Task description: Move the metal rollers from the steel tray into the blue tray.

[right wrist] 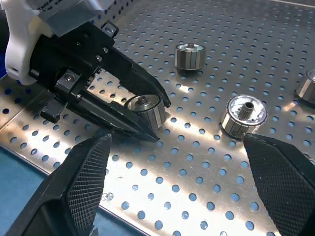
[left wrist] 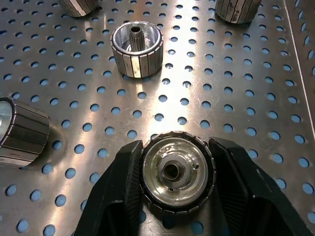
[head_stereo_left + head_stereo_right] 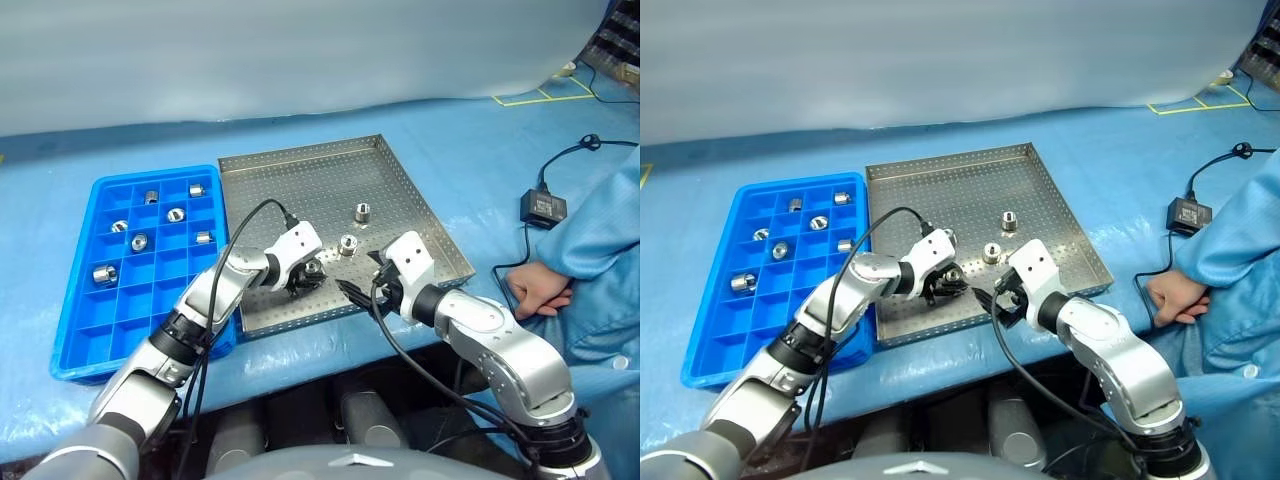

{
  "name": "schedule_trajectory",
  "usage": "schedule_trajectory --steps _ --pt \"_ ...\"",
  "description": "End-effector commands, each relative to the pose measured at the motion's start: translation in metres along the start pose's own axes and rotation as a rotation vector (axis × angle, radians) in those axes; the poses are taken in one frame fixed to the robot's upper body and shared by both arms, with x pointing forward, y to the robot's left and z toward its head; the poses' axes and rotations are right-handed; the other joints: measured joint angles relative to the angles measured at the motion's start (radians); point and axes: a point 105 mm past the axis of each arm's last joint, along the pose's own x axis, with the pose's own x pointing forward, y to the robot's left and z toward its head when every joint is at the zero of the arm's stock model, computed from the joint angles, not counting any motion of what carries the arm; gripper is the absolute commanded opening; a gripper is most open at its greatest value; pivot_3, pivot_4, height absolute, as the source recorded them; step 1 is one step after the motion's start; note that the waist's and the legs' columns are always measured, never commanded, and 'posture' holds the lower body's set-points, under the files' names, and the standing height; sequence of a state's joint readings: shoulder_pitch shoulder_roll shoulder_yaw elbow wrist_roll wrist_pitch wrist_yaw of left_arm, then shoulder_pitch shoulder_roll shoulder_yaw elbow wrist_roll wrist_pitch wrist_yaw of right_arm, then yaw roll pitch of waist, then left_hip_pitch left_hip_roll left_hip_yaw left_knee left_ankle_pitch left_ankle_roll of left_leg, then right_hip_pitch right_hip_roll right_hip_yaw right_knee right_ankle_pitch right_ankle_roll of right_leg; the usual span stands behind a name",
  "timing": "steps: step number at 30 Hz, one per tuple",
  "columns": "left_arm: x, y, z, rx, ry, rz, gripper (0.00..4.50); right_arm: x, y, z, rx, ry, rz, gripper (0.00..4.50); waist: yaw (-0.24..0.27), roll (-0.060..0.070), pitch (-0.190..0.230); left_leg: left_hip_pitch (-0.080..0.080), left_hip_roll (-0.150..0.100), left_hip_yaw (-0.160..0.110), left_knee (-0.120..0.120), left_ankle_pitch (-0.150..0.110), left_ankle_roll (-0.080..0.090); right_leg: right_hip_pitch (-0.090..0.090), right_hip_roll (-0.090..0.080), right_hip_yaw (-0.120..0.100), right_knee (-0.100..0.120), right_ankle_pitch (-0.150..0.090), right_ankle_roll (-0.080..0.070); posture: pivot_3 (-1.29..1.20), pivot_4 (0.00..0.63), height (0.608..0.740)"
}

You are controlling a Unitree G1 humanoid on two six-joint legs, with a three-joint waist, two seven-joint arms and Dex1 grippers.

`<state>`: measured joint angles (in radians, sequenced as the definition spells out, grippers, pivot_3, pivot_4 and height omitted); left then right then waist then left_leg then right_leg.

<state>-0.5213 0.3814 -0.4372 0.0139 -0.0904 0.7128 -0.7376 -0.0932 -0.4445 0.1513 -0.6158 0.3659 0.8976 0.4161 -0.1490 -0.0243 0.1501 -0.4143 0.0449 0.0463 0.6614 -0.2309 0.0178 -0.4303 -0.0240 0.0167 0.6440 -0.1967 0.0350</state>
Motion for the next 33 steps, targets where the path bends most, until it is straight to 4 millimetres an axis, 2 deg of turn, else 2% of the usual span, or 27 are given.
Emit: schedule_trajectory --steps 1,6,11,17,21,27,30,33 --pt "-0.015 0.003 0.028 0.026 -0.117 0.02 1.83 0.001 0.005 0.01 -0.009 -0.048 0.057 4.5 0.003 0.0 0.0 0.0 0.0 0.0 0.0 0.0 0.0 0.0 0.0 0.0 0.0 0.0 0.0 -0.21 0.15 0.74" --pt "-0.05 0.016 0.035 0.019 -0.178 0.147 1.83 0.001 0.018 0.023 0.017 -0.128 0.209 4.5 0.004 0.0 0.0 0.0 0.0 0.0 -0.001 0.0 0.0 0.0 0.0 0.0 0.0 0.0 0.0 -0.17 0.15 0.74" --pt "-0.104 0.02 0.033 0.007 -0.234 0.317 1.83 0.002 0.028 0.039 0.01 -0.196 0.314 4.5 0.021 0.0 0.0 0.001 0.001 0.0 -0.001 0.0 0.0 0.0 0.001 0.0 0.0 0.0 0.0 -0.07 0.15 0.74" --pt "-0.186 0.017 0.011 -0.002 -0.157 0.675 1.83 0.013 0.031 0.045 -0.012 -0.205 0.359 4.5 0.075 -0.002 0.002 0.001 0.001 0.0 -0.002 0.0 0.0 0.0 0.0 0.0 0.0 0.0 0.0 0.07 0.15 0.74" --pt "-0.227 0.015 -0.019 -0.07 -0.006 0.903 1.83 0.025 0.033 0.043 -0.028 -0.176 0.381 4.5 0.126 -0.002 0.002 0.001 0.001 -0.001 -0.001 0.0 0.0 0.0 -0.001 -0.001 0.0 -0.001 0.0 0.14 0.15 0.74" --pt "-0.254 0.008 -0.064 -0.216 0.143 1.061 1.83 0.035 0.039 0.05 -0.047 -0.178 0.432 4.5 0.182 -0.002 0.003 0.001 0.001 -0.001 0.0 0.0 0.0 0.0 -0.002 -0.003 -0.001 -0.001 -0.001 0.19 0.15 0.74" --pt "-0.259 0.005 -0.078 -0.276 0.189 1.114 1.83 0.038 0.04 0.052 -0.053 -0.181 0.44 4.5 0.197 -0.003 0.003 0.001 0.001 -0.002 -0.001 0.0 0.0 0.0 -0.003 -0.003 -0.002 -0.001 -0.001 0.2 0.15 0.74" --pt "-0.255 0.005 -0.088 -0.32 0.201 1.114 1.83 0.039 0.042 0.056 -0.057 -0.19 0.441 4.5 0.205 -0.003 0.003 0.0 0.002 -0.003 -0.001 0.0 -0.001 0.0 -0.003 -0.004 -0.002 -0.001 -0.001 0.2 0.15 0.74"
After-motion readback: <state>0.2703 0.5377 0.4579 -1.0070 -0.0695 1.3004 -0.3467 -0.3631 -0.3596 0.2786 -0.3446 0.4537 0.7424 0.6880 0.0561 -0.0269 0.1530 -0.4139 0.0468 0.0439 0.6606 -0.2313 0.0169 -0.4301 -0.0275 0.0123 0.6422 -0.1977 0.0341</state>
